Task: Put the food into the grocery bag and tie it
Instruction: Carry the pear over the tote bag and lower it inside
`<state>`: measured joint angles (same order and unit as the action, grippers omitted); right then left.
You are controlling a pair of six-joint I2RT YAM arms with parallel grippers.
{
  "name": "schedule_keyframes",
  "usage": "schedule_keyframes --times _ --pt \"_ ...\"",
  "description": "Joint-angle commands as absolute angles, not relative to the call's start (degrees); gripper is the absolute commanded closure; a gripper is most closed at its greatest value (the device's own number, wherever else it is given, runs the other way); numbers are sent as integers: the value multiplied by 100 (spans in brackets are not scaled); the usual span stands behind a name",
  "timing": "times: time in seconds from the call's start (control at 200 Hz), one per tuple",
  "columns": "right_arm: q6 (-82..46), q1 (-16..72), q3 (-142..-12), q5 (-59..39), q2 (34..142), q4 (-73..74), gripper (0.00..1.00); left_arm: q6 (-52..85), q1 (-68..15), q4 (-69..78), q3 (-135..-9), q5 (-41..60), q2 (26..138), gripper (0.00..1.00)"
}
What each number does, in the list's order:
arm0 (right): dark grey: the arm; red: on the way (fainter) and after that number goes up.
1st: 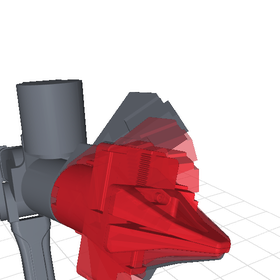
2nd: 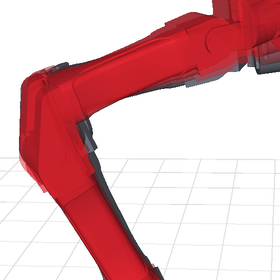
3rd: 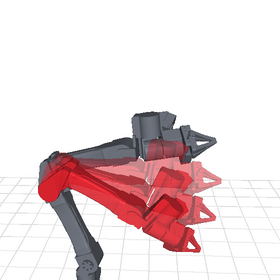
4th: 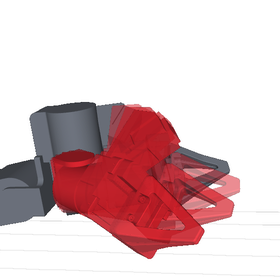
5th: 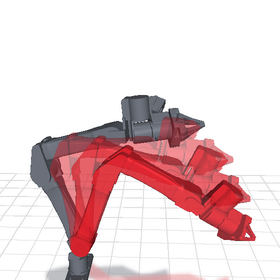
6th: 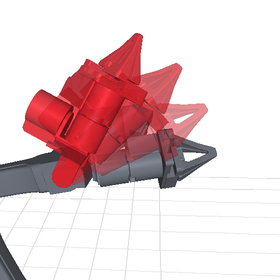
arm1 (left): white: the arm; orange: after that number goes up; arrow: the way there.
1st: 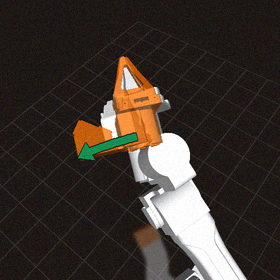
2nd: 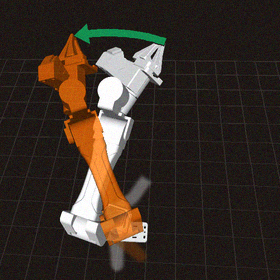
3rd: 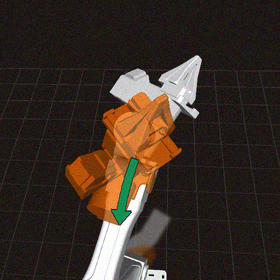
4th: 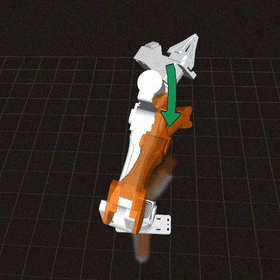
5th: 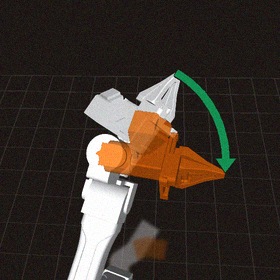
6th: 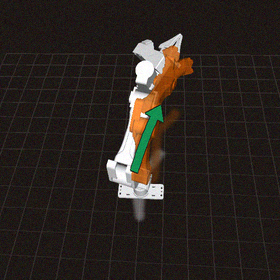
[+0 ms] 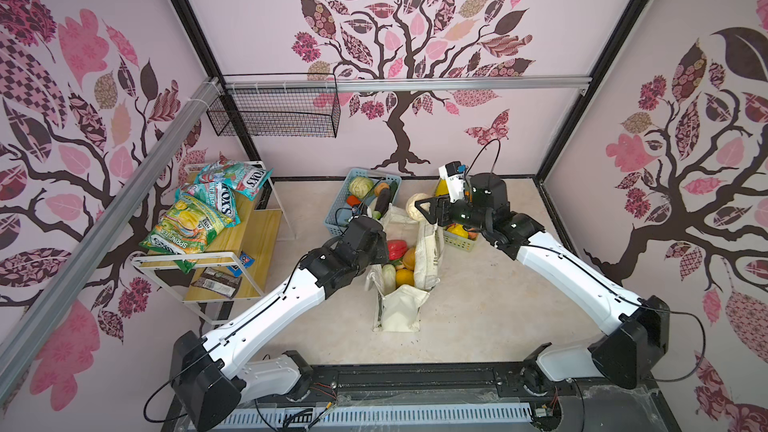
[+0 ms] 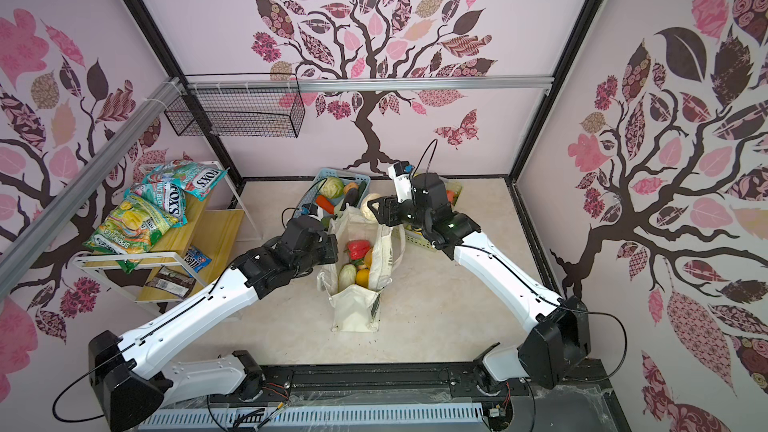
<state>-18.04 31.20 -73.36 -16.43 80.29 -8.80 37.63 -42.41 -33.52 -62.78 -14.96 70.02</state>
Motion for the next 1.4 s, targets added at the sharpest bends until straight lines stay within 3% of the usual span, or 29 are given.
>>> schedule_keyframes --times 0.0,1.395 --pt "-1924 3230 -7298 -1741 7805 -713 40 3806 -4288 -3262 -6297 -1516 7018 100" --pt "-1926 4012 -6368 -1359 7933 -802 40 3841 -4440 -3173 -6312 -1538 7084 100"
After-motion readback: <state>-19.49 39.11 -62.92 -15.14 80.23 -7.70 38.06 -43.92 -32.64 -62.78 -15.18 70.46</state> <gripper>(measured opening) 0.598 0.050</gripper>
